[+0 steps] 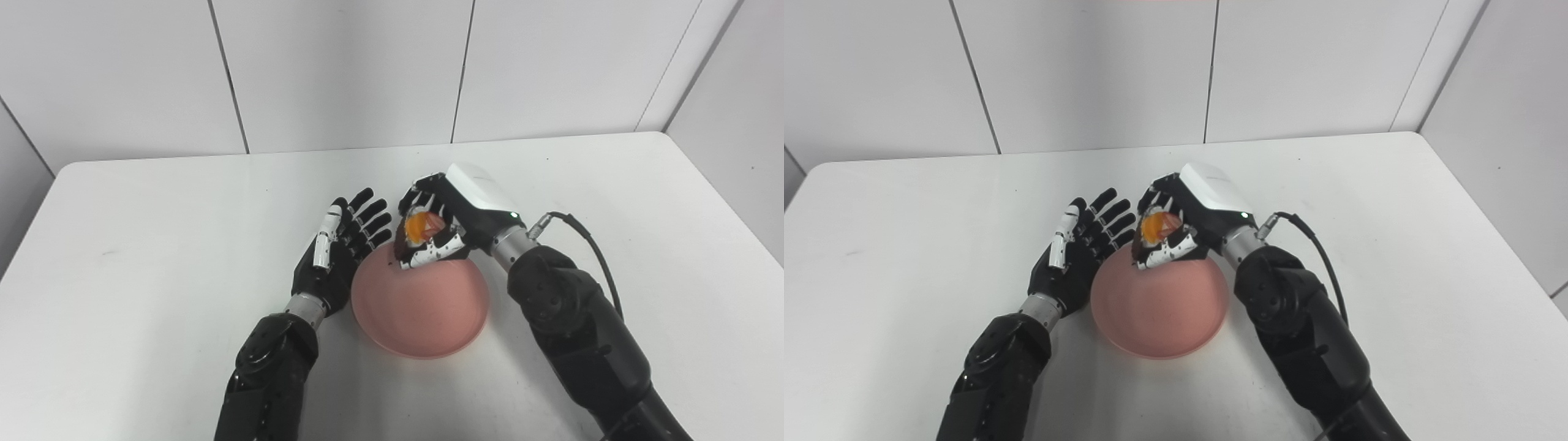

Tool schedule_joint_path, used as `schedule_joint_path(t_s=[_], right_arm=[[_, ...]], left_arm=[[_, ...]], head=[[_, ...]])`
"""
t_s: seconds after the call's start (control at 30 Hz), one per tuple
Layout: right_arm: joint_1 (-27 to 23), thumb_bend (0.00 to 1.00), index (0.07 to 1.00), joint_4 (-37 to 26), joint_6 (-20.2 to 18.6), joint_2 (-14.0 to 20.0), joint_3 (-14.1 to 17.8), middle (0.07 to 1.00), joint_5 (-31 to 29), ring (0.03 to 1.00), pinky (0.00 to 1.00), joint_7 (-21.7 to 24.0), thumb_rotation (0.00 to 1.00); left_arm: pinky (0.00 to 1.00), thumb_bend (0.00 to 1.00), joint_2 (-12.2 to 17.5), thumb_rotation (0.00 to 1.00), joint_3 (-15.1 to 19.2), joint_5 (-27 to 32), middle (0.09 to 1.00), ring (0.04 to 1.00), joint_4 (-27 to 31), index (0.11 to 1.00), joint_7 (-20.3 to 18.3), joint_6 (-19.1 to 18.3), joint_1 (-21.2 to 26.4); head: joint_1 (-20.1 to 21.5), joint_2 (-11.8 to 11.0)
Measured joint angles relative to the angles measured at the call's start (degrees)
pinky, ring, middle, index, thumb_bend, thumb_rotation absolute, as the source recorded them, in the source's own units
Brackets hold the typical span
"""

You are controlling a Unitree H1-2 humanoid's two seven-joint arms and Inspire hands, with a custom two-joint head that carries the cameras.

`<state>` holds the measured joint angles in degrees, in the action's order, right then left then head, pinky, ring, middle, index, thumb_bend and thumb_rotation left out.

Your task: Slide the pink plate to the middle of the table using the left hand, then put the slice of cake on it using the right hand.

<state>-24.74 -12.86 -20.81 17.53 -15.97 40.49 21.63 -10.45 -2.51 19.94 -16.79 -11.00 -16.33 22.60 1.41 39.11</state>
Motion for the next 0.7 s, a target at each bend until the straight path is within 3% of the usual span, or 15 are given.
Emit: schedule_joint_path(t_s=[0.4,0.7], right_arm=[[1.77,0.51,0.489,-0.27,-0.05,-0.30,-0.24,0.509,-1.33,0.441,0.38,1.36,0.12],[4.22,0.51,0.489,-1.98,-0.52,-0.04,-0.51,0.497,-0.88,0.420,0.35,2.93,0.12]], left_arm=[[0.87,0.39,0.09,1.00,0.04,0.00,0.876,0.879,0.16,0.869,0.00,-0.11,0.00],[0.86,0.38,0.16,1.00,0.34,0.01,0.870,0.870,0.88,0.867,0.05,-1.01,-0.03]], head=[[1.76,1.49],[2.64,2.11]])
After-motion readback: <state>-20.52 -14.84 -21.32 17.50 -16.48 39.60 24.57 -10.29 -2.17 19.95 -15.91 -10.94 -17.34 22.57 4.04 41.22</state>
